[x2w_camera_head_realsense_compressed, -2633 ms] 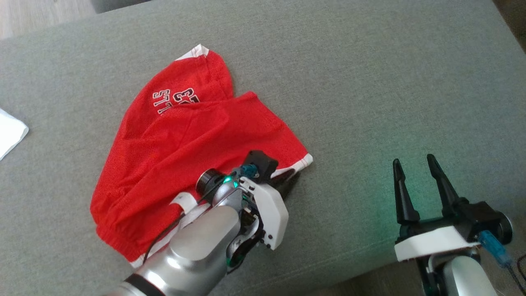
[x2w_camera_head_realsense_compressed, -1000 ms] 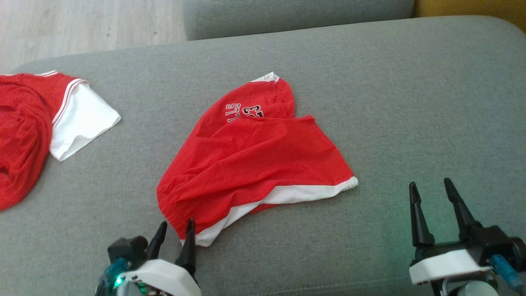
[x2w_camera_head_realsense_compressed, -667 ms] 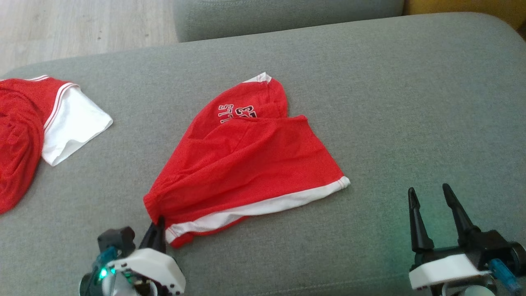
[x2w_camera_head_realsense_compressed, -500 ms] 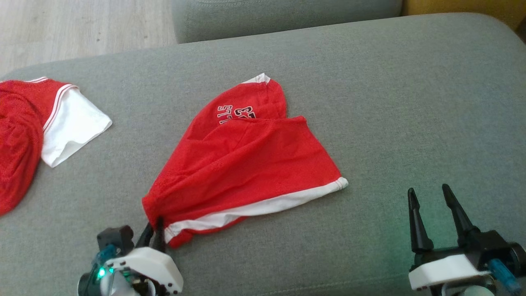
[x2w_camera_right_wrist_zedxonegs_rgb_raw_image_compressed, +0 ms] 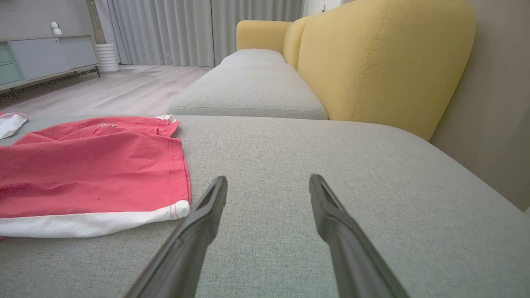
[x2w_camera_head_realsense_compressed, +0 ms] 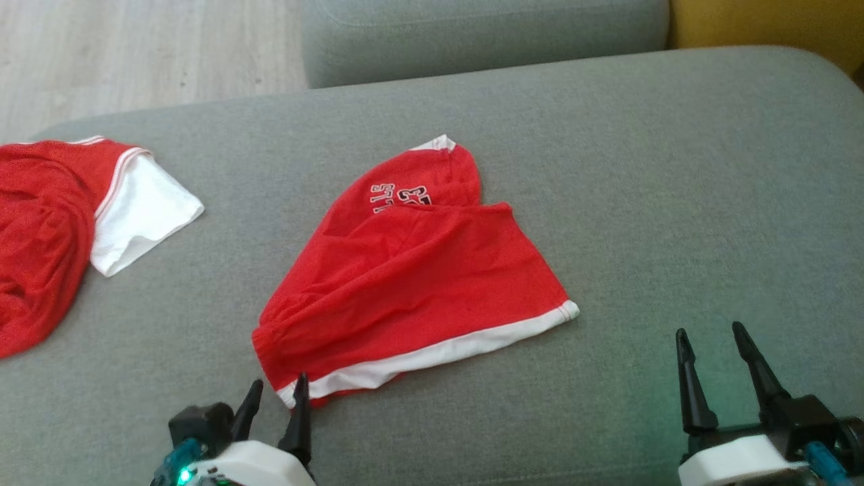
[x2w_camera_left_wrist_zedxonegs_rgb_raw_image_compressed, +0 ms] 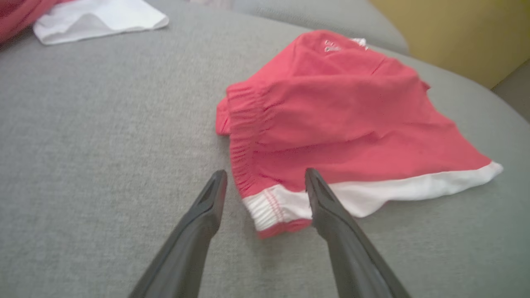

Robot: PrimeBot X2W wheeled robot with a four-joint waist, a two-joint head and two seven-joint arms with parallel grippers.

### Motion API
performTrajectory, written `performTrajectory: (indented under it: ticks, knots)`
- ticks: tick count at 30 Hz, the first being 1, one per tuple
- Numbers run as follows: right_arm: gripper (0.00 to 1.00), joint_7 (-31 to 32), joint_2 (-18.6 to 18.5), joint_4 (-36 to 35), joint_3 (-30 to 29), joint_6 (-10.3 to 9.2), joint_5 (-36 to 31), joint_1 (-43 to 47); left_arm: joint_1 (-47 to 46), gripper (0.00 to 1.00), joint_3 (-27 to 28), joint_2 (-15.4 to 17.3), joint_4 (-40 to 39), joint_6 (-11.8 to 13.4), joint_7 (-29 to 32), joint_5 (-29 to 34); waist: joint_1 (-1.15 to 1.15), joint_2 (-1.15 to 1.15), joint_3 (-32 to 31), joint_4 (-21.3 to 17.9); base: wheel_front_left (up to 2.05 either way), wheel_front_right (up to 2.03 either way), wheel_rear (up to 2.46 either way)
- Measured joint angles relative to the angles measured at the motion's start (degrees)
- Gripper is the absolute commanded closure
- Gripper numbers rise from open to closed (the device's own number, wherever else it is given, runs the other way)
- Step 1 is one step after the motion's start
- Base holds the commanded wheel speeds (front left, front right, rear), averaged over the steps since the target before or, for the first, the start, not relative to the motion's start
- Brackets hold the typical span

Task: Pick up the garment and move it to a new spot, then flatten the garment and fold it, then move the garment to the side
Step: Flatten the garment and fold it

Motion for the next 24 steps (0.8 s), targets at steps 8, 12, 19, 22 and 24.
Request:
performTrajectory:
  ticks: [8,12,19,22,24]
  knots:
    - [0.00,0.00,0.00,-0.33,-1.34,0.00,-0.80,0.01,4.27,0.00,4.05,0.03,-8.40,-0.58,-0.08,7.00,0.00,0.00,-2.56,1.93,0.00,0.00,0.00]
    - [0.00,0.00,0.00,0.14,-0.90,0.00,-1.08,0.02,6.55,0.00,8.60,-0.75,-9.28,-0.93,-0.08,11.48,0.00,0.00,-3.38,2.75,0.00,0.00,0.00]
    - [0.00,0.00,0.00,2.67,1.86,0.00,0.38,0.02,8.67,0.00,16.25,-3.87,-9.48,-4.91,-0.08,18.71,0.00,0.00,-3.90,4.54,0.00,0.00,0.00]
    - [0.00,0.00,0.02,2.93,2.82,0.00,1.67,-0.02,9.16,0.00,18.81,-5.05,-8.82,-7.89,-0.08,20.93,0.00,0.00,-3.88,5.16,0.00,0.00,0.00]
    - [0.00,0.00,0.00,3.39,3.04,0.00,2.05,-0.04,9.15,0.00,20.43,-5.99,-8.29,-9.50,-0.08,22.05,0.00,0.00,-3.80,5.45,0.00,0.00,0.00]
